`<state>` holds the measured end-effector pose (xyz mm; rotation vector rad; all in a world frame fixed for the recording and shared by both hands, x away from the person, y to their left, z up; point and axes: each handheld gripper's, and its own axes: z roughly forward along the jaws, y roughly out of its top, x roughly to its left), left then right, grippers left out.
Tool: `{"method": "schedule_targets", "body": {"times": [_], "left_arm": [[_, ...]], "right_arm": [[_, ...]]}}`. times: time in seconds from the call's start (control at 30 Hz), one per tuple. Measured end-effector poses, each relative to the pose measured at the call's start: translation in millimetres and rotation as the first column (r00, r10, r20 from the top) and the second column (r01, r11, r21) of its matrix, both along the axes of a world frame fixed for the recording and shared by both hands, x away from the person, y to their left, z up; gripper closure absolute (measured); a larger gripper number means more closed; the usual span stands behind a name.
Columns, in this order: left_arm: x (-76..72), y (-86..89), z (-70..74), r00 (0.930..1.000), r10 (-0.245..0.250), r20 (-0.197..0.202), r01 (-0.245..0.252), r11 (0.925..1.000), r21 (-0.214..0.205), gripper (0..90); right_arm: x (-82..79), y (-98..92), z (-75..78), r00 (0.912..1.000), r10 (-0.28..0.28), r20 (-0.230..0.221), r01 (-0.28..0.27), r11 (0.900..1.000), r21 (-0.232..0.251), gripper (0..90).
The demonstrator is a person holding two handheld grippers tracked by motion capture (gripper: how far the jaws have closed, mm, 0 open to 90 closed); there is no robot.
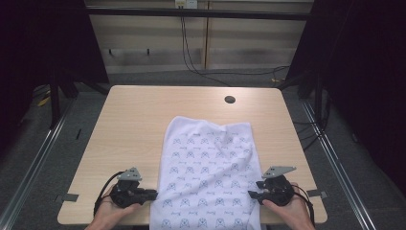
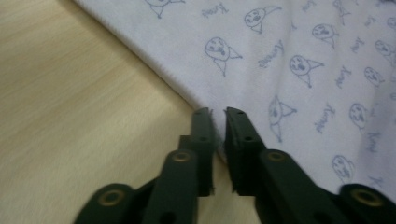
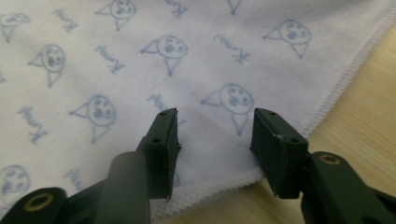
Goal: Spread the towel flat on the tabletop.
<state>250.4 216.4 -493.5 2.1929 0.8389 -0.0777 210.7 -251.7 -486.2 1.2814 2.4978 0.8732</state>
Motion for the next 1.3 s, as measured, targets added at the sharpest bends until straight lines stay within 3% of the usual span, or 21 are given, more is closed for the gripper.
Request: {"method": "schedule_targets", "body": {"times": [0.07,0.17,0.23,0.3,0.37,0.4,0.47,0.53,0.63,0.73,0.77,0.83,0.9,0.97,1.03,1.1,1.17,1.2,1.27,1.3], "left_arm": [[7.2,1.3,3.5,0.9994,0.023,0.025,-0.022,0.9986,-0.048,70.1],[23.8,-6.2,10.2,0.9952,0.059,0.078,-0.052,0.9941,-0.096,63.5],[35.9,-19.2,11.5,0.9909,0.066,0.117,-0.055,0.9942,-0.092,60.0],[47.7,-35.2,9.1,0.9887,0.047,0.142,-0.038,0.9972,-0.065,59.0],[55.6,-51.0,3.3,0.9885,0.029,0.148,-0.028,0.9996,-0.007,59.1],[57.0,-57.1,-0.9,0.987,0.018,0.16,-0.025,0.9989,0.039,61.5],[51.5,-61.6,-3.3,0.982,0.0,0.189,-0.021,0.9938,0.109,75.2],[42.7,-57.8,-0.8,0.9849,-0.043,0.168,0.023,0.9924,0.121,86.8],[25.8,-45.9,0.1,0.9937,-0.076,0.083,0.069,0.9943,0.082,89.0],[10.6,-31.6,-1.0,0.9916,-0.129,0.015,0.128,0.9913,0.029,87.3],[8.5,-28.0,-1.3,0.9928,-0.12,0.004,0.12,0.9928,0.006,81.5],[12.3,-23.4,2.3,0.9965,-0.08,0.025,0.08,0.9968,0.0,71.4],[25.7,-20.7,6.1,0.9984,-0.029,0.05,0.031,0.9987,-0.041,67.2],[42.7,-21.3,8.9,0.9962,0.045,0.075,-0.04,0.997,-0.066,64.5],[60.4,-25.6,8.9,0.9883,0.09,0.123,-0.086,0.9954,-0.042,64.3],[79.3,-28.8,5.9,0.9841,0.13,0.121,-0.126,0.991,-0.045,63.6],[93.5,-30.9,1.5,0.9743,0.17,0.148,-0.166,0.9855,-0.035,61.8],[101.0,-30.4,-0.2,0.9734,0.183,0.138,-0.18,0.9832,-0.031,61.5],[112.7,-27.4,-2.3,0.9573,0.244,0.155,-0.241,0.9698,-0.039,60.8],[119.0,-25.7,-3.2,0.9532,0.266,0.145,-0.264,0.964,-0.031,60.5]], "right_arm": [[-0.9,-3.1,-1.0,0.9999,0.003,0.012,-0.003,1.0,0.006,53.2],[-0.8,-7.9,-0.8,0.9995,0.01,0.03,-0.01,0.9998,-0.019,65.9],[-1.2,-10.8,0.6,0.9999,0.005,0.016,-0.005,0.9996,-0.028,81.6],[-6.0,-13.0,0.0,0.9997,0.026,0.001,-0.026,0.9997,0.001,87.8],[-13.1,-13.8,1.1,0.9985,0.053,-0.016,-0.053,0.9986,0.007,89.0],[-17.2,-13.7,1.5,0.9973,0.071,-0.016,-0.071,0.9975,0.001,89.2],[-26.0,-14.0,1.9,0.9942,0.103,-0.03,-0.103,0.9946,0.013,89.4],[-34.2,-14.2,2.6,0.9915,0.124,-0.04,-0.124,0.9922,0.016,89.3],[-39.1,-12.5,3.3,0.9845,0.166,-0.056,-0.164,0.9859,0.033,85.5],[-34.8,-12.4,6.7,0.9865,0.159,-0.039,-0.154,0.9821,0.108,74.8],[-30.7,-12.2,8.9,0.9884,0.151,-0.021,-0.146,0.9802,0.133,71.1],[-19.7,-10.0,14.0,0.9917,0.127,0.021,-0.129,0.9814,0.142,70.6],[-2.7,-5.8,16.2,0.9928,0.104,0.059,-0.112,0.9814,0.156,66.6],[18.5,1.1,17.0,0.9925,0.081,0.092,-0.092,0.9875,0.128,64.0],[42.9,7.2,15.6,0.9896,0.06,0.13,-0.069,0.9953,0.068,63.0],[68.4,8.5,11.9,0.9916,0.029,0.126,-0.039,0.9966,0.073,63.0],[91.5,7.3,8.3,0.9908,-0.004,0.135,-0.004,0.9983,0.058,61.2],[101.4,5.9,7.2,0.9891,-0.025,0.145,0.018,0.9988,0.046,60.6],[120.1,1.9,4.7,0.9836,-0.057,0.171,0.054,0.9982,0.025,59.3],[129.2,-1.4,3.4,0.9811,-0.083,0.175,0.078,0.9964,0.034,58.5]]}}
